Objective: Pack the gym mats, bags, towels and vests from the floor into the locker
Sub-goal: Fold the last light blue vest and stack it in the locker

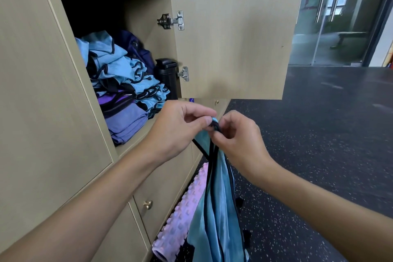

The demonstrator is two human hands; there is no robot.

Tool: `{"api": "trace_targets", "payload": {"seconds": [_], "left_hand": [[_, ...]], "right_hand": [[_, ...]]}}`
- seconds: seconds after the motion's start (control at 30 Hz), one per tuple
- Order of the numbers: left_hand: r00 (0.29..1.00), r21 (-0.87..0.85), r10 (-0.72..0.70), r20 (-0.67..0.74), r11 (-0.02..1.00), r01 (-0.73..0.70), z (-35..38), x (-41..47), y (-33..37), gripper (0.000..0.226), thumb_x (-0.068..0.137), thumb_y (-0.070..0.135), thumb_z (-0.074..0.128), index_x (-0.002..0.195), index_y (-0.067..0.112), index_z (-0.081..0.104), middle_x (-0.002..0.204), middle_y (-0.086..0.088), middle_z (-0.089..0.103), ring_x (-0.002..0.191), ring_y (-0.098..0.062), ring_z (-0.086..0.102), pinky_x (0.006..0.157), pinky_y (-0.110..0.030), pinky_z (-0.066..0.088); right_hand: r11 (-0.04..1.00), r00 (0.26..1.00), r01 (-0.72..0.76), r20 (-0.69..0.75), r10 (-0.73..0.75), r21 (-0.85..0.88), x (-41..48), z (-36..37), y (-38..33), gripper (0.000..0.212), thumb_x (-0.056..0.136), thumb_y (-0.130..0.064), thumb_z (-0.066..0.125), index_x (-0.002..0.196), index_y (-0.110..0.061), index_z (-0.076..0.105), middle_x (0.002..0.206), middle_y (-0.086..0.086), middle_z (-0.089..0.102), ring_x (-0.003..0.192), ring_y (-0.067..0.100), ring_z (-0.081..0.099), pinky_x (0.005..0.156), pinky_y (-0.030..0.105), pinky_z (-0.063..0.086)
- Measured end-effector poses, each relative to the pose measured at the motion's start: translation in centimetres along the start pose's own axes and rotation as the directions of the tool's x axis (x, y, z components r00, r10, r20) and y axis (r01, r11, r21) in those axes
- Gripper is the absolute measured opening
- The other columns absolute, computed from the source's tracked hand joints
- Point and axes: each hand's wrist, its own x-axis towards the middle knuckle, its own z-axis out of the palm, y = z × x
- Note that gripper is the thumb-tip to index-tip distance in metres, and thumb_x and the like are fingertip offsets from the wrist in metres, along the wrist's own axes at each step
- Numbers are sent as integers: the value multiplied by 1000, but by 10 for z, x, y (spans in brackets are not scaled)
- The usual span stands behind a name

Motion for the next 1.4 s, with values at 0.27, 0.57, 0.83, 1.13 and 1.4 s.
{"api": "trace_targets", "payload": {"seconds": [0.27, 0.57, 0.83, 1.13, 1.4], "left_hand": [[994, 305, 107, 28, 946, -110, -9, 3, -12, 17, 89, 16, 73, 100, 28, 74, 117, 13, 52, 103, 5, 52, 85, -6, 36], [987, 169, 142, -80, 977, -127, 0, 2, -5, 16, 90, 11, 72, 79, 22, 73, 76, 2, 74, 74, -16, 69, 72, -35, 56], [987, 220, 133, -93, 969, -109, -3, 5, -1, 11, 84, 28, 76, 75, 27, 73, 75, -3, 71, 76, -30, 65, 73, -50, 54], [982, 283, 135, -135, 955, -93, -9, 8, 9, 25, 86, 24, 77, 65, 18, 67, 66, -5, 65, 57, -6, 51, 56, -28, 42], [933, 260, 130, -335, 965, -41, -36, 7, 13, 11, 102, 14, 54, 96, 6, 48, 77, 14, 73, 29, -19, 34, 30, -25, 27]], "right_hand": [[933, 967, -147, 248, 65, 327, 10, -14, -9, 10, 92, -1, 65, 83, -6, 64, 72, 7, 66, 62, 11, 59, 62, 22, 49], [944, 962, -172, 256, 99, 283, 8, -16, -9, 33, 85, -13, 76, 112, -17, 59, 93, 12, 65, 82, 14, 58, 80, 31, 48], [979, 987, -83, 153, 54, 187, 5, -14, -16, 23, 97, -4, 54, 80, -9, 69, 74, 9, 70, 69, 11, 57, 68, 32, 48], [970, 946, -118, 319, 46, 211, 4, -12, -13, 10, 94, -4, 63, 104, -6, 63, 86, 25, 65, 76, 23, 59, 81, 48, 54], [991, 882, -126, 452, 135, -49, 6, -19, -3, 3, 93, -8, 66, 93, -8, 69, 91, 16, 71, 76, 14, 59, 85, 43, 54]]}}
